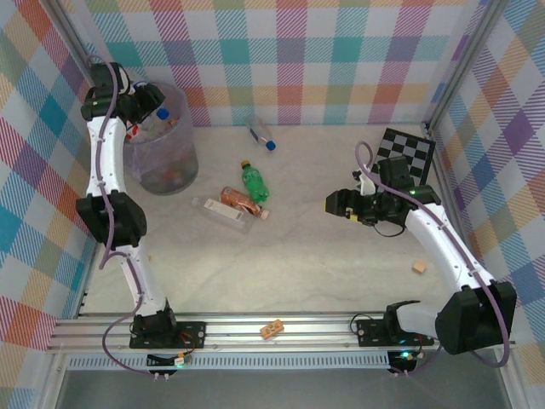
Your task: Put the plastic bottles in the bin
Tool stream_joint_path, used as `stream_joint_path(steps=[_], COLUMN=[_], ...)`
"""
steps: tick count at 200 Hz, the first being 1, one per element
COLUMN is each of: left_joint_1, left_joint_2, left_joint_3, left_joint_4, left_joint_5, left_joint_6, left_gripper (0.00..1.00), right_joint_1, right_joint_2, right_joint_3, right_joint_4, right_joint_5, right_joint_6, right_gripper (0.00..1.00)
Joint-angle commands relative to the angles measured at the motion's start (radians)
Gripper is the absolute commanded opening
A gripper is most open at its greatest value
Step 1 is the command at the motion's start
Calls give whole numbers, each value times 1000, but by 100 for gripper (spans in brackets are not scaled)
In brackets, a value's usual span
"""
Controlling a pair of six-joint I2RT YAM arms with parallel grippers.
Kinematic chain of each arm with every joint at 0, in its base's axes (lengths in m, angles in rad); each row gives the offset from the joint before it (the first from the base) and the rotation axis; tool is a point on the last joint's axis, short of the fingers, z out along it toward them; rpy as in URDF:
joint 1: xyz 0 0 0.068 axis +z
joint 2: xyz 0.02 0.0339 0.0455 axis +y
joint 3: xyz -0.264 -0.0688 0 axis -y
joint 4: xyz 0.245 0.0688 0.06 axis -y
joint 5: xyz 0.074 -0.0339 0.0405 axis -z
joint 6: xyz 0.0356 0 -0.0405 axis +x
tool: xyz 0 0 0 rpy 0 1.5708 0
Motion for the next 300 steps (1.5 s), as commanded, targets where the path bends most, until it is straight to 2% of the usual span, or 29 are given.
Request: stream_joint_path(steps=[1,20,28,43,55,63,106,130,170,235,279,300], left_joint_1=[11,11,11,11,11,11,11,10,11,8,-20,-67], left_joint_2=[24,52,61,68,70,68,43,23,-40,-189,-347,-454], left_joint_3=[57,54,53,44,42,42,43,42,42,24,-97,-208], left_joint_4=[-43,-57,-63,-66,-67,-67,-67,-73,-75,-85,-52,-18], left_joint_5=[-55,-64,-63,-63,-61,-60,-84,-89,-106,-108,-102,-131], left_joint_6=[-27,-36,-37,-36,-33,-30,-14,3,40,110,131,150], left_gripper=[4,4,6,24,47,58,81,89,95,97,97,97], right_joint_1=[5,5,5,6,5,6,6,6,5,5,6,5], right_joint_2=[-28,-29,-31,-34,-34,-34,-29,-31,-13,11,44,57], right_joint_3=[-16,-21,-24,-29,-32,-33,-33,-34,-14,9,54,78], right_joint_4=[-21,-23,-21,-21,-20,-18,-9,1,10,33,23,30], right_joint_5=[20,30,33,39,40,43,45,41,43,42,67,94], right_joint_6=[-16,-18,-18,-21,-23,-24,-33,-42,-59,-61,-79,-88], right_gripper=[89,89,89,89,89,89,90,90,90,90,89,89])
